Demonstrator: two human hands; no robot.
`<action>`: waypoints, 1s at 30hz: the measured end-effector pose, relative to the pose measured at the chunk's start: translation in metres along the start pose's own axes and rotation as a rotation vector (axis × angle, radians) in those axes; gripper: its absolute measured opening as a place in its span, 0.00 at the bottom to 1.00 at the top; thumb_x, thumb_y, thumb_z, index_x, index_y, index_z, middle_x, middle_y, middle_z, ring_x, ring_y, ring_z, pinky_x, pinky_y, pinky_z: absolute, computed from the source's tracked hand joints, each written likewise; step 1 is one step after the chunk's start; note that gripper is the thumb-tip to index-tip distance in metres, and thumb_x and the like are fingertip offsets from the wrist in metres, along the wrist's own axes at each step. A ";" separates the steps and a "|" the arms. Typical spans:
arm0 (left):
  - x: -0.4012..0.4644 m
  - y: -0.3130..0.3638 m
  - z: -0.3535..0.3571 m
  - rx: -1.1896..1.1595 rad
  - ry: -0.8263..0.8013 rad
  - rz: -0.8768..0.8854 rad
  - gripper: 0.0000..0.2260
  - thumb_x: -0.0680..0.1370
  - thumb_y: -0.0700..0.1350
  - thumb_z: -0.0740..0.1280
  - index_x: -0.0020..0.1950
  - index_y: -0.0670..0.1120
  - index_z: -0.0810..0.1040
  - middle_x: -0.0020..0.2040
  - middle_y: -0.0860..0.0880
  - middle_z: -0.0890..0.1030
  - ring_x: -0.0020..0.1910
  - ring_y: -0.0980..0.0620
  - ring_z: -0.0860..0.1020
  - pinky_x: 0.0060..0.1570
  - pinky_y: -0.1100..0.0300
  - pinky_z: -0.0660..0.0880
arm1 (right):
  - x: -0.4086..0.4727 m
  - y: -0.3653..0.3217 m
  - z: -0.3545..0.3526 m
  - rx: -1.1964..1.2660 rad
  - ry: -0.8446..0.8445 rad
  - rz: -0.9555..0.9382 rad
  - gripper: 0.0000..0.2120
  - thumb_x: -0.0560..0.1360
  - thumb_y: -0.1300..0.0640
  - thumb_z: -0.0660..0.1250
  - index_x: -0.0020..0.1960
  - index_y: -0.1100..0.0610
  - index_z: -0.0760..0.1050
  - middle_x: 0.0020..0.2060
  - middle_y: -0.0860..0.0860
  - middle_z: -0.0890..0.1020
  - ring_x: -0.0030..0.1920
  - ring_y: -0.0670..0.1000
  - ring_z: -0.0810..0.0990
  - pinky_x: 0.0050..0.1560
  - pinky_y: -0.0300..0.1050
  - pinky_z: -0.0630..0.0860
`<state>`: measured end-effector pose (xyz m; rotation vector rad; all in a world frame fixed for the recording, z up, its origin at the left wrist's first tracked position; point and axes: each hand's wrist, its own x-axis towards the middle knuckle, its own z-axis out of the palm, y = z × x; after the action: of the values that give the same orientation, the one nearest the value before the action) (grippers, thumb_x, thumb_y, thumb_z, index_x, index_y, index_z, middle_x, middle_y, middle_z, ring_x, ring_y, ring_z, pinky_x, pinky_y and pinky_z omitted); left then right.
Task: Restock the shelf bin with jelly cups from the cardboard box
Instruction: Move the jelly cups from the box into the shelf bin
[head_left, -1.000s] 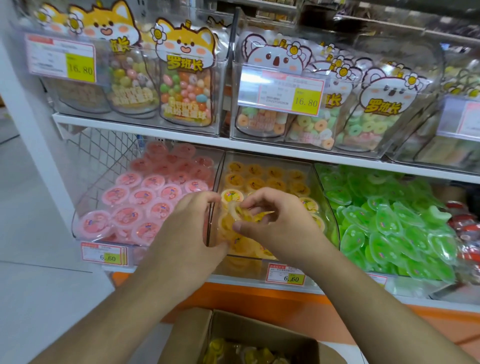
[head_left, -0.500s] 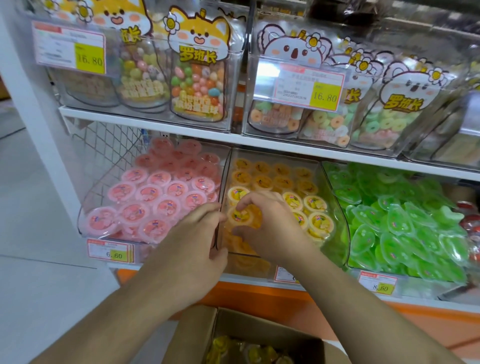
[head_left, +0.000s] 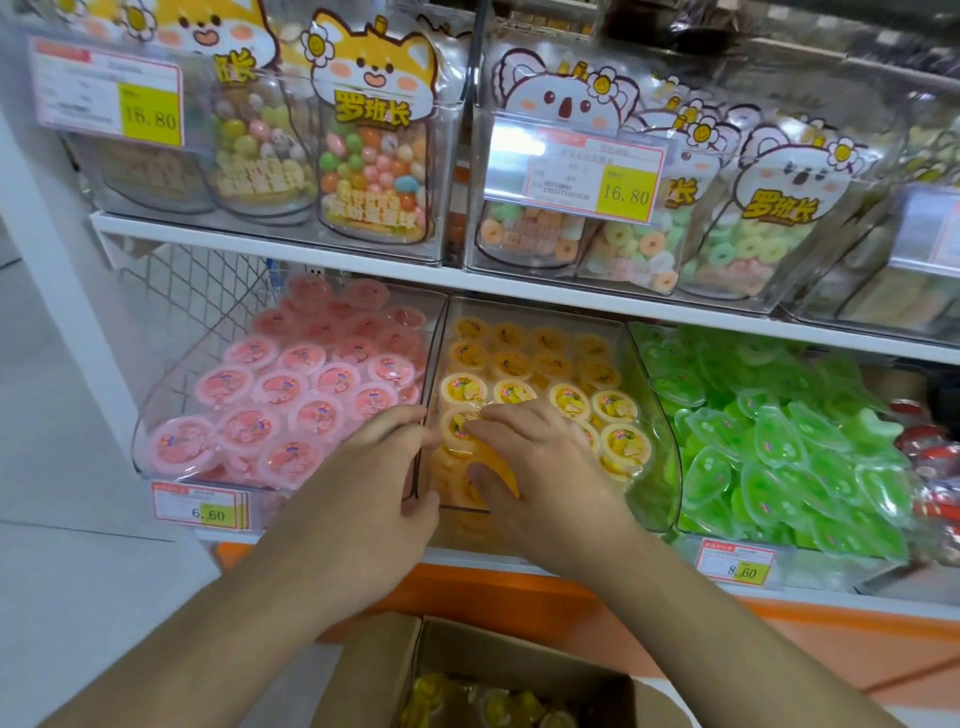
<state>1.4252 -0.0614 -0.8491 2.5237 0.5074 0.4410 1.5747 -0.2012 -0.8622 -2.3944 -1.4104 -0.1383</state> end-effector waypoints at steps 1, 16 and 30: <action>0.000 0.000 0.000 0.000 -0.001 0.003 0.20 0.80 0.49 0.68 0.72 0.59 0.73 0.77 0.68 0.60 0.73 0.64 0.65 0.62 0.69 0.62 | -0.001 -0.001 -0.002 -0.011 -0.032 0.000 0.23 0.82 0.42 0.61 0.76 0.42 0.72 0.74 0.40 0.72 0.76 0.50 0.64 0.75 0.54 0.62; -0.002 0.000 -0.002 0.024 0.001 0.032 0.19 0.80 0.48 0.69 0.71 0.59 0.75 0.76 0.67 0.62 0.69 0.68 0.63 0.59 0.76 0.58 | -0.011 0.009 -0.012 0.045 -0.143 0.010 0.28 0.84 0.41 0.59 0.83 0.38 0.57 0.83 0.38 0.54 0.84 0.46 0.42 0.81 0.51 0.42; -0.075 -0.005 0.043 -0.006 -0.316 -0.011 0.16 0.82 0.55 0.66 0.70 0.56 0.75 0.63 0.58 0.78 0.58 0.60 0.77 0.57 0.59 0.76 | -0.113 0.012 0.001 0.318 -0.181 -0.088 0.18 0.78 0.51 0.70 0.67 0.49 0.80 0.62 0.45 0.79 0.64 0.44 0.77 0.65 0.36 0.71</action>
<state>1.3753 -0.1082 -0.9019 2.5180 0.3954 0.0351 1.5293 -0.2994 -0.8955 -2.1268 -1.4904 0.2681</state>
